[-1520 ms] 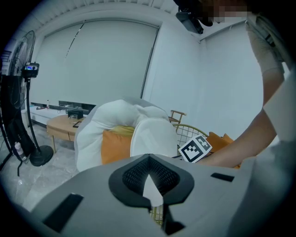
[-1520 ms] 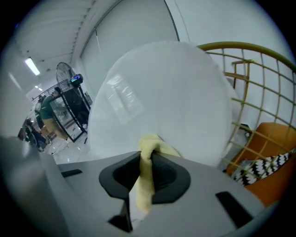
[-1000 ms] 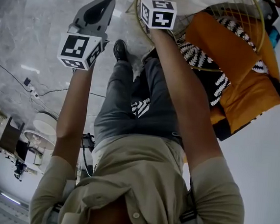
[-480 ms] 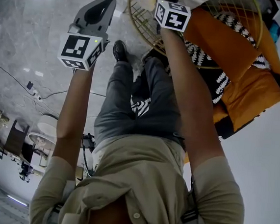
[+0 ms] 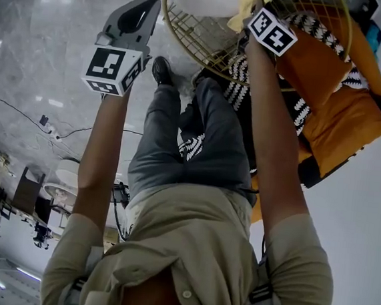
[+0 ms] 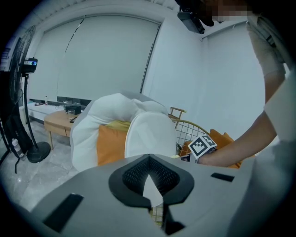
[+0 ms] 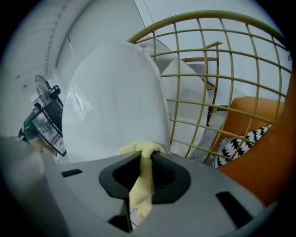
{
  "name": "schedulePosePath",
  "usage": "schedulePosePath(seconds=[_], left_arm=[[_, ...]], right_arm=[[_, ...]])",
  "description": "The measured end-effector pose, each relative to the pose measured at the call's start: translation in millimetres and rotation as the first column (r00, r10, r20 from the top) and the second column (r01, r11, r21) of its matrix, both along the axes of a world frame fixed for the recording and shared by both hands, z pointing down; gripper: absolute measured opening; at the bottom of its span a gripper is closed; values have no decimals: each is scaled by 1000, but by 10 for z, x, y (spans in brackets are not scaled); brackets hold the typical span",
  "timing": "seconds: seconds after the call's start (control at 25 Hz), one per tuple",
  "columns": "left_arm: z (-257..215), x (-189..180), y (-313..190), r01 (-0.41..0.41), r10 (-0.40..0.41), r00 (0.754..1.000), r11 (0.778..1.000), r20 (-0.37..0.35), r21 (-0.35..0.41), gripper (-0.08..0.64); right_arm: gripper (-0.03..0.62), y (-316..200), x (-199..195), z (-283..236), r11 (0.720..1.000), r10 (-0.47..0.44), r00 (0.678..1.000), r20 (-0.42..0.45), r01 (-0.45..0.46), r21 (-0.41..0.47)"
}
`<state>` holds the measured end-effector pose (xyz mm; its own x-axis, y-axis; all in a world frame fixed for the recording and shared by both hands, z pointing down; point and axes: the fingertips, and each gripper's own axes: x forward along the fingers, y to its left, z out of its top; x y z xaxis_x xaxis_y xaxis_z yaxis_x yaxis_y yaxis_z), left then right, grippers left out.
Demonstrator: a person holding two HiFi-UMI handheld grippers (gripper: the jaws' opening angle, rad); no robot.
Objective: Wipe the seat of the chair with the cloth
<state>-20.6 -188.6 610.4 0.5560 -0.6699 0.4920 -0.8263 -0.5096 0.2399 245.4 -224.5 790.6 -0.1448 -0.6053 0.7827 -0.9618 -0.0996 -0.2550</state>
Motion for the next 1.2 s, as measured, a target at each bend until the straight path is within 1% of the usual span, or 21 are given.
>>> schedulePosePath(seconds=[0.16, 0.28, 0.44, 0.56, 0.64, 0.68, 0.76, 0.8, 0.84, 0.88, 1.0, 1.12, 1.2], left_arm=[[58, 29, 12, 2, -2, 1000, 1000, 0, 0, 9], [80, 8, 54, 9, -9, 1000, 1000, -1, -4, 9], [102, -49, 108, 27, -27, 1000, 1000, -3, -8, 9], [158, -187, 175, 49, -49, 999, 999, -5, -12, 9], [218, -324, 234, 67, -67, 998, 998, -3, -17, 9], [237, -382, 264, 75, -75, 997, 997, -3, -21, 9], [250, -462, 316, 88, -88, 996, 996, -3, -29, 9], [254, -487, 336, 92, -92, 996, 995, -4, -31, 9], [260, -507, 352, 95, -95, 995, 995, -5, -32, 9], [269, -527, 364, 97, -97, 995, 995, -6, -32, 9], [281, -601, 373, 104, -104, 995, 994, -9, -31, 9], [275, -629, 358, 106, -106, 994, 994, -15, -29, 9], [277, -602, 352, 101, -102, 995, 994, -18, -29, 9]], right_arm=[[61, 6, -38, 83, 1000, -19, 1000, -14, 19, 0], [61, 19, -156, 121, 998, -55, 998, -23, 55, -6], [61, 79, -484, 223, 991, -134, 991, -11, 134, -21], [61, 201, -943, 359, 979, -200, 979, 36, 202, -43], [61, 316, -1413, 428, 960, -271, 959, 86, 276, -51], [61, 376, -1671, 423, 945, -317, 942, 110, 324, -46], [61, 477, -2159, 337, 907, -415, 898, 144, 422, -15], [61, 509, -2356, 285, 889, -453, 878, 153, 458, 4], [61, 529, -2501, 247, 877, -477, 865, 159, 480, 20], [61, 538, -2594, 229, 873, -485, 859, 161, 487, 29], [61, 519, -2658, 220, 876, -480, 864, 153, 481, 32], [61, 501, -2592, 202, 868, -495, 860, 123, 495, 36], [61, 488, -2518, 198, 869, -494, 862, 108, 493, 39]])
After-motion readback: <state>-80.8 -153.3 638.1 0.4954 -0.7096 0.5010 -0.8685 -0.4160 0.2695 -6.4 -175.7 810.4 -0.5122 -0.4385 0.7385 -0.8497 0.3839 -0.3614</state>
